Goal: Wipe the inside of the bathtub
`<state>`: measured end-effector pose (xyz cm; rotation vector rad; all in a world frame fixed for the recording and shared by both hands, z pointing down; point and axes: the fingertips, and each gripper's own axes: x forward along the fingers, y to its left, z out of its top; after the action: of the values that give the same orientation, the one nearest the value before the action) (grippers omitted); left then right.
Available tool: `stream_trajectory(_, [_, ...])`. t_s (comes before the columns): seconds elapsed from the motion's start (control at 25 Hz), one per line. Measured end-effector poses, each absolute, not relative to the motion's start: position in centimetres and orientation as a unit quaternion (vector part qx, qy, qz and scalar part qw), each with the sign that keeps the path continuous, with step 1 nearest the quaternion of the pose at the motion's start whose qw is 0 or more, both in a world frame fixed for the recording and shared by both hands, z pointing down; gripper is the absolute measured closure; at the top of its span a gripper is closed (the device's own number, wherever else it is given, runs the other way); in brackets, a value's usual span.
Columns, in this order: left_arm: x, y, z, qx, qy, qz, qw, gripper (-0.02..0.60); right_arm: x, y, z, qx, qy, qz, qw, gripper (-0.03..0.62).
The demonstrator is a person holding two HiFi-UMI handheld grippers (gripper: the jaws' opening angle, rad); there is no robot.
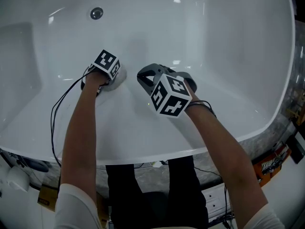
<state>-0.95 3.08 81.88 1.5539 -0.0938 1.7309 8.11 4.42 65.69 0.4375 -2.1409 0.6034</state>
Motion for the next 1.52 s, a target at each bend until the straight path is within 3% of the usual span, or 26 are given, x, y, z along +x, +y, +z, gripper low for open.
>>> stream_trajectory(0.4, [5.4,5.2,81.6,0.620,-0.030,0.677,0.396,0.485,15.9,6.8,66.2,0.202,-0.838,0.260,0.435,0.576])
stream_trajectory(0.76, [8.3,5.9,81.7,0.621,-0.028,0.676,0.396,0.485,17.3,7.6,66.2,0.203,-0.841,0.266,0.426,0.576])
stream_trajectory(1.04, [15.1,8.5,81.4,0.630,-0.015,0.665,0.401,0.485,22.1,8.5,66.0,0.217,-0.838,0.275,0.418,0.576])
stream_trajectory(1.52, [21.0,10.0,82.7,0.634,0.001,0.669,0.389,0.483,28.7,9.6,66.9,0.258,-0.821,0.309,0.404,0.576])
